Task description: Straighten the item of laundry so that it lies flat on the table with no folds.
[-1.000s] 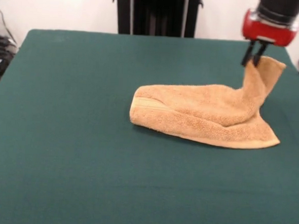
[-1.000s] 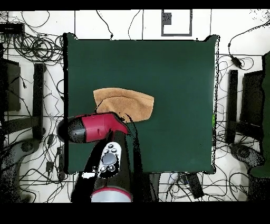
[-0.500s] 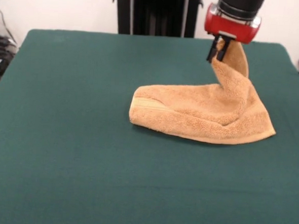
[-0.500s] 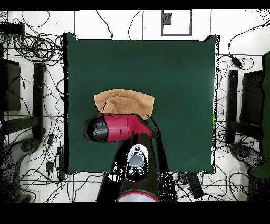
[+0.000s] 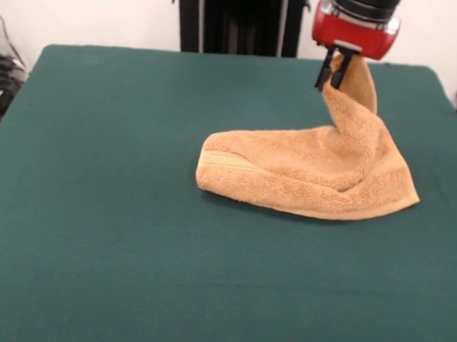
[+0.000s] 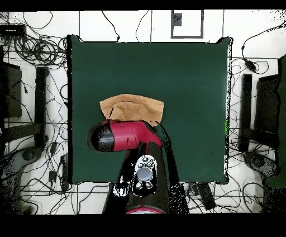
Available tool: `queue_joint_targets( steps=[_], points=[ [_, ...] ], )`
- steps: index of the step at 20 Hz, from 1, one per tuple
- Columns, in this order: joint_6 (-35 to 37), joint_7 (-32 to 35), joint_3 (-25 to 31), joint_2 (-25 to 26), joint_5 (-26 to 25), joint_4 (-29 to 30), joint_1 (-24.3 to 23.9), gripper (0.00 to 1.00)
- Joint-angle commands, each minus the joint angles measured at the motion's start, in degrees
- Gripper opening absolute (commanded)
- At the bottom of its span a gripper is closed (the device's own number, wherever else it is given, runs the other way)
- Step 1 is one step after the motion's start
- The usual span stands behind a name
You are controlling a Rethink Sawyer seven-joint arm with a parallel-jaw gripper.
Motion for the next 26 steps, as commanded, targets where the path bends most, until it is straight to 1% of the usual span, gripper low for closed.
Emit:
queue_joint_targets(
  steps=[1,8,13,18,26],
  points=[
    [1.96,2.26,5.79,1.22,-0.41,3.23,1.61,0.0],
    [4.78,5.85,6.82,1.18,3.44,1.3,3.73,0.0],
    [5.01,7.43,7.54,1.51,6.13,0.39,4.73,0.0],
    [5.58,8.31,6.83,2.04,8.22,-0.67,6.34,0.0],
    [7.35,9.16,5.23,2.76,10.19,-2.56,8.82,0.0]
  ],
)
